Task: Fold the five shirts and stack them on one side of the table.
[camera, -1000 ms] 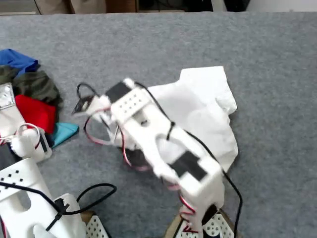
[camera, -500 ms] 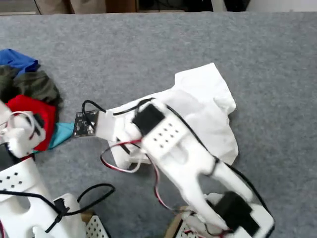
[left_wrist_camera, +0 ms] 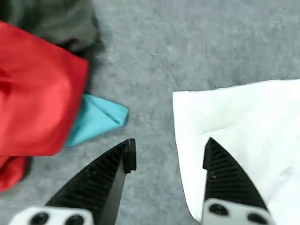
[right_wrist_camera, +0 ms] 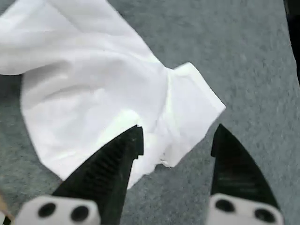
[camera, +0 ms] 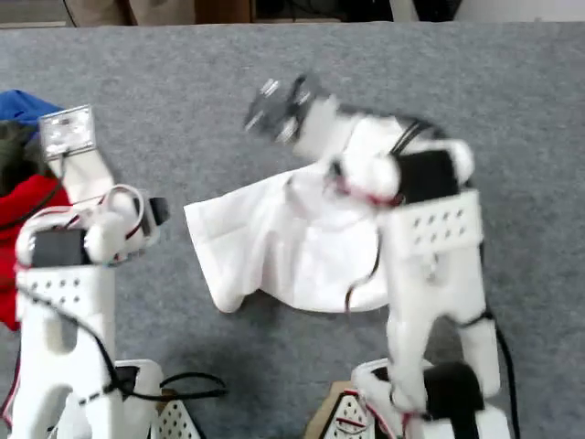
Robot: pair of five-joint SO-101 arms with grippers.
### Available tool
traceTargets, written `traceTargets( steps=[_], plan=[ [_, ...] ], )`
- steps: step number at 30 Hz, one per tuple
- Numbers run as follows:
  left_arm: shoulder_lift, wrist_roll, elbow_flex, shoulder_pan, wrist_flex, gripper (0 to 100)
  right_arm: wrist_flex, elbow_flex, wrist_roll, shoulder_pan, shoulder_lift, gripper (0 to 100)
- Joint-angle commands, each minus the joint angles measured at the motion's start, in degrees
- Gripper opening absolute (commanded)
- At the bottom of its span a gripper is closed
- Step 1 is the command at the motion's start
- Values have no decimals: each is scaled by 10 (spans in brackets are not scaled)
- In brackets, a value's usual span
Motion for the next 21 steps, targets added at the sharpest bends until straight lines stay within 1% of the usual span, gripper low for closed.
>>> traceTargets(
  steps=[1,3,5,9,11,15,19,21],
  plan=[
    [64,14,-4,41,-18,250,-18,-99,-13,75,87,246],
    [99,14,-3,62,-20,250,-18,-148,-34,91,145,246],
    [131,19,-4,79,-42,250,-18,-197,-55,100,204,246],
    [186,110,-9,77,-111,254,-18,-279,-126,109,330,246],
    [211,140,-9,81,-136,254,-21,-315,-162,113,392,246],
    [262,170,-29,85,-156,254,-22,-405,-214,119,506,246],
    [335,211,-78,85,-157,254,-23,-526,-242,134,608,246],
    [384,229,-102,84,-175,254,-33,-596,-253,139,658,246]
  ],
)
